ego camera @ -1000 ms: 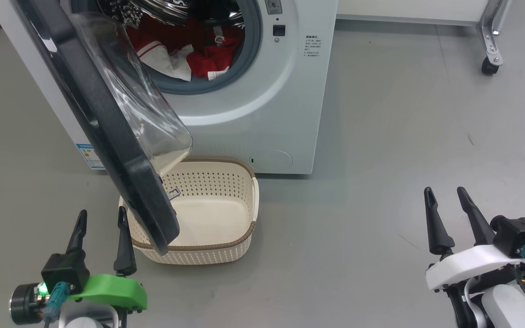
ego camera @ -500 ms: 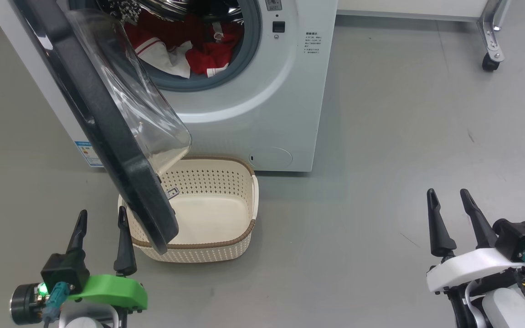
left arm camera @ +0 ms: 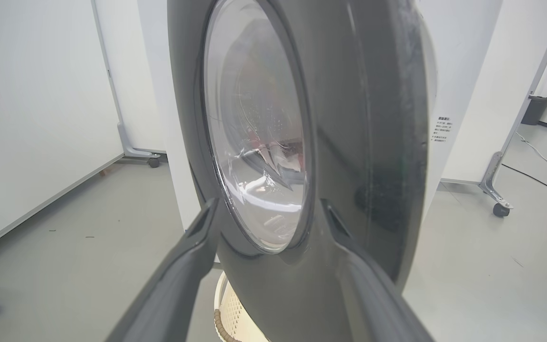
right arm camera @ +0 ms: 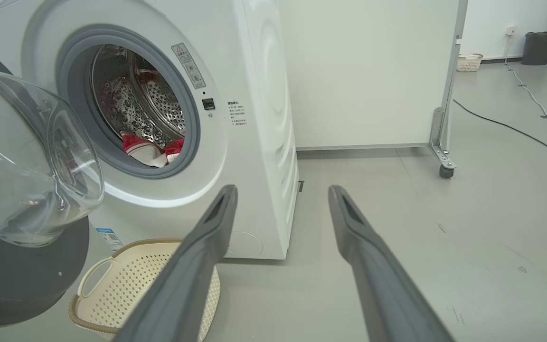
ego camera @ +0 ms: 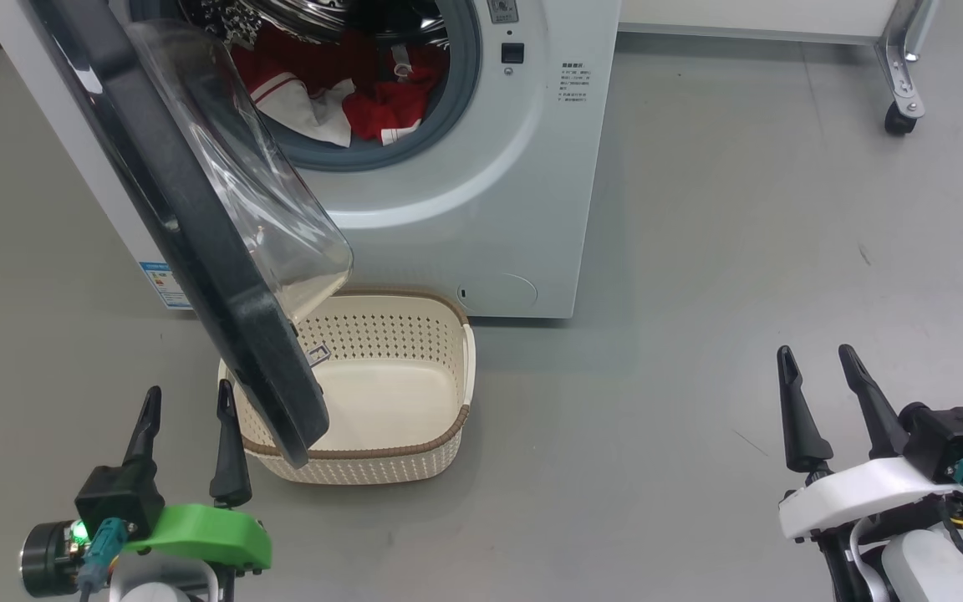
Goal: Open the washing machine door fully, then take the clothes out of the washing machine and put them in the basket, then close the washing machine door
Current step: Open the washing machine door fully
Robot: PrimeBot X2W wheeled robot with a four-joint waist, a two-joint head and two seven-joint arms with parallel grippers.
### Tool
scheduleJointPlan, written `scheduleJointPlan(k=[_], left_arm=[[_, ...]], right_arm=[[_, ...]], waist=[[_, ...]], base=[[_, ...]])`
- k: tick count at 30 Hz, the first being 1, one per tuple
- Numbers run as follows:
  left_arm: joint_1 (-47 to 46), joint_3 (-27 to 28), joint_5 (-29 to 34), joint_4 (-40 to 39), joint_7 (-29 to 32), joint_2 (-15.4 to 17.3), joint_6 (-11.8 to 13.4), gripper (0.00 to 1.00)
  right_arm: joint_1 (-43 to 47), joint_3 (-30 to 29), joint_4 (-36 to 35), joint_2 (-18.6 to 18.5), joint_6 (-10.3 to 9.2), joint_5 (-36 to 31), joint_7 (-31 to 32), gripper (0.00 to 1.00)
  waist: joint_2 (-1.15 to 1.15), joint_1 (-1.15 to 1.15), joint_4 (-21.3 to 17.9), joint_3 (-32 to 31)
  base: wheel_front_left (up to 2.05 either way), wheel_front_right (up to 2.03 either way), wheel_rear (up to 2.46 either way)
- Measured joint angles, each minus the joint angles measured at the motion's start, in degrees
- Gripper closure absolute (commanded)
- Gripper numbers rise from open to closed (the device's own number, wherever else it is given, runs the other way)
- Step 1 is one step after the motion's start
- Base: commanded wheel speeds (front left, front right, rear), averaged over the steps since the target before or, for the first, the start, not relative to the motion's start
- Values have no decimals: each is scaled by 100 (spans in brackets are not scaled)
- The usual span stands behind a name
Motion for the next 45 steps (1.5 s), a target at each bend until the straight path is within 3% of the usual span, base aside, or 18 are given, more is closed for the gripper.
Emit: scheduleJointPlan(k=[28, 29, 30, 31, 45], left_arm=[[4, -52, -160, 73, 0, 0, 0, 0], [4, -63, -160, 79, 0, 0, 0, 24], [4, -78, -167, 96, 0, 0, 0, 89], [5, -79, -247, 111, 0, -3, 0, 100], [-9, 20, -354, -38, 0, -3, -8, 100]], right_arm=[[111, -147, 3, 151, 157, -312, 0, 0], [111, -153, 5, 157, 180, -313, 0, 0], [112, -157, 7, 163, 180, -318, 0, 0], [112, -160, 9, 167, 180, -331, 0, 0], [185, -218, 73, 256, 237, -407, 0, 0]], waist=[[0, 0, -18, -20], [0, 0, -16, -20], [0, 0, -15, -21], [0, 0, -14, -21], [0, 0, -1, -49]], base=[[0, 0, 0], [0, 0, 0], [0, 0, 0], [0, 0, 0], [0, 0, 0]])
